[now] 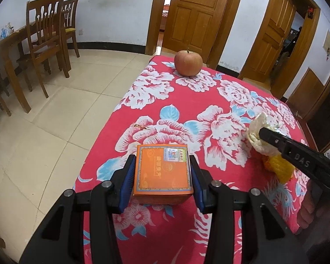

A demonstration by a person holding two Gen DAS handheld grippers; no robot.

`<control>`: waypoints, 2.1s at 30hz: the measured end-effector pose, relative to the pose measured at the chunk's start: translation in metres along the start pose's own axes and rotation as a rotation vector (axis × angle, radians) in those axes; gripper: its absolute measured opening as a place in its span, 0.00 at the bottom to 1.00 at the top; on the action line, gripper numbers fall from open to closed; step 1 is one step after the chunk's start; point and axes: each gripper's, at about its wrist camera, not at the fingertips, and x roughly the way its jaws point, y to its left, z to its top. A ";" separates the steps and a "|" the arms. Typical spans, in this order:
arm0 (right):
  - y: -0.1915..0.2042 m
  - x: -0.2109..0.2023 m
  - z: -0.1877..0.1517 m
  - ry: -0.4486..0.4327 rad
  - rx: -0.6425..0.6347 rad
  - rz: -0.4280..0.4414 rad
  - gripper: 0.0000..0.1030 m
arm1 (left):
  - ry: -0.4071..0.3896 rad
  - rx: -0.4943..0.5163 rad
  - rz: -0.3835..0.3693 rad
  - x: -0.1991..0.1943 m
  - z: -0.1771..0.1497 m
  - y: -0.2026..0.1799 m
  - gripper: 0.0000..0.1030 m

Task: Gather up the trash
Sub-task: 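Grasp the crumpled cream paper with the right gripper while the left holds the box, then carry the orange box and cream paper in both grippers to the red bucket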

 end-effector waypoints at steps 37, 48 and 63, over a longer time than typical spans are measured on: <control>-0.154 -0.210 -0.094 -0.298 0.449 -0.185 0.14 | -0.011 0.275 -0.368 -0.053 -0.004 -0.184 0.45; -0.233 -0.220 -0.130 -0.310 0.632 -0.297 0.14 | 0.009 0.397 -0.455 -0.046 -0.015 -0.269 0.45; -0.303 -0.216 -0.159 -0.275 0.795 -0.386 0.27 | 0.075 0.515 -0.525 -0.020 -0.039 -0.361 0.45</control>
